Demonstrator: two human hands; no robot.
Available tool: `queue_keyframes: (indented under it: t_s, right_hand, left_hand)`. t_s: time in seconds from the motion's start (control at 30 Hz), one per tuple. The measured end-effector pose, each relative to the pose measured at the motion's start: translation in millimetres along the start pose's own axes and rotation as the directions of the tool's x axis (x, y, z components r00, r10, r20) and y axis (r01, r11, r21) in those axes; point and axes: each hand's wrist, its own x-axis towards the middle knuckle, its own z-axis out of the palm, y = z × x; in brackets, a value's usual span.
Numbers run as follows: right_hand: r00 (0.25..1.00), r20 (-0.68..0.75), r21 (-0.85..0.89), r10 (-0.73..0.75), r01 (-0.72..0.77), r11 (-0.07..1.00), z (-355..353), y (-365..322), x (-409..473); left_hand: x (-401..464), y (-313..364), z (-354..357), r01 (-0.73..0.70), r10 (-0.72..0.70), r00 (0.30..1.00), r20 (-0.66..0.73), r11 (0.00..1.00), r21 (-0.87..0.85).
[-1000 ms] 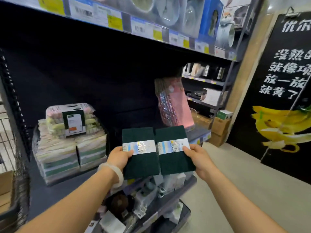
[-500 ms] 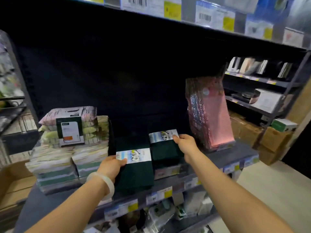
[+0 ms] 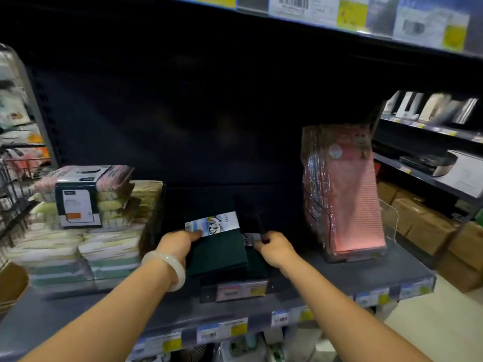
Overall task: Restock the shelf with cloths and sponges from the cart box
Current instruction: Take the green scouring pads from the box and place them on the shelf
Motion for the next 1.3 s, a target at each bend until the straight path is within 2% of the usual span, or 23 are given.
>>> queue_keyframes:
  t_s: [0.1, 0.17, 0.27, 0.33, 0.43, 0.53, 0.6, 0.63, 0.67, 0.7, 0.77, 0.9, 1.0, 1.13, 1.3]
  right_hand:
    - [0.999, 0.053, 0.083, -0.003, -0.001, 0.997, -1, 5, 6]
    - [0.996, 0.081, 0.216, 0.037, -0.054, 0.975, -3, 7, 10]
    - [0.982, 0.124, 0.465, 0.141, -0.183, 0.866, -7, 7, 15]
    - [0.968, 0.19, 0.556, 0.165, -0.245, 0.794, -8, 6, 16]
    - [0.963, 0.228, 0.522, 0.141, -0.244, 0.818, -7, 3, 16]
    - [0.97, 0.209, 0.464, 0.126, -0.212, 0.86, -2, 2, 15]
    - [0.971, 0.207, 0.463, 0.121, -0.206, 0.862, 2, 0, 14]
    - [0.971, 0.209, 0.471, 0.114, -0.202, 0.859, 2, -2, 12]
    - [0.973, 0.205, 0.473, 0.106, -0.193, 0.859, 2, -5, 11]
    - [0.975, 0.199, 0.47, 0.098, -0.183, 0.864, 2, -7, 9]
    - [0.981, 0.173, 0.453, 0.087, -0.158, 0.877, 1, -9, 8]
    - [0.983, 0.175, 0.426, 0.051, -0.123, 0.896, 2, -8, 1]
    - [0.984, 0.175, 0.434, 0.044, -0.117, 0.893, 5, -7, -2]
    - [0.986, 0.164, 0.41, 0.031, -0.097, 0.907, 4, -10, -5]
    - [0.983, 0.18, 0.354, 0.034, -0.097, 0.93, 4, -7, -8]
  left_hand:
    - [5, 1, 18, 0.01, -0.011, 1.0, 0.018, 0.999, 0.044]
    - [9, 5, 29, -0.058, 0.057, 0.998, 0.016, 0.987, 0.148]
    - [10, 12, 43, -0.149, 0.162, 0.987, -0.008, 0.922, 0.358]
    - [11, 10, 49, -0.181, 0.211, 0.977, -0.013, 0.867, 0.464]
    - [16, 0, 49, -0.144, 0.2, 0.978, -0.051, 0.836, 0.529]
    - [8, -3, 49, -0.113, 0.166, 0.986, -0.028, 0.773, 0.624]
    - [5, -3, 52, -0.141, 0.195, 0.981, -0.019, 0.767, 0.626]
    - [4, -1, 54, -0.16, 0.208, 0.978, 0.008, 0.73, 0.665]
    - [1, -2, 56, -0.198, 0.213, 0.974, 0.074, 0.65, 0.734]
    - [3, -4, 58, -0.195, 0.203, 0.976, 0.078, 0.655, 0.73]
    - [4, -7, 57, -0.147, 0.161, 0.987, 0.026, 0.806, 0.573]
    - [3, -15, 53, -0.162, 0.147, 0.986, 0.075, 0.785, 0.598]
    - [4, -14, 53, -0.131, 0.111, 0.991, 0.07, 0.82, 0.558]
    - [4, -15, 53, -0.126, 0.139, 0.99, 0.024, 0.796, 0.592]
    - [-7, -17, 54, -0.132, 0.137, 0.989, 0.055, 0.657, 0.742]
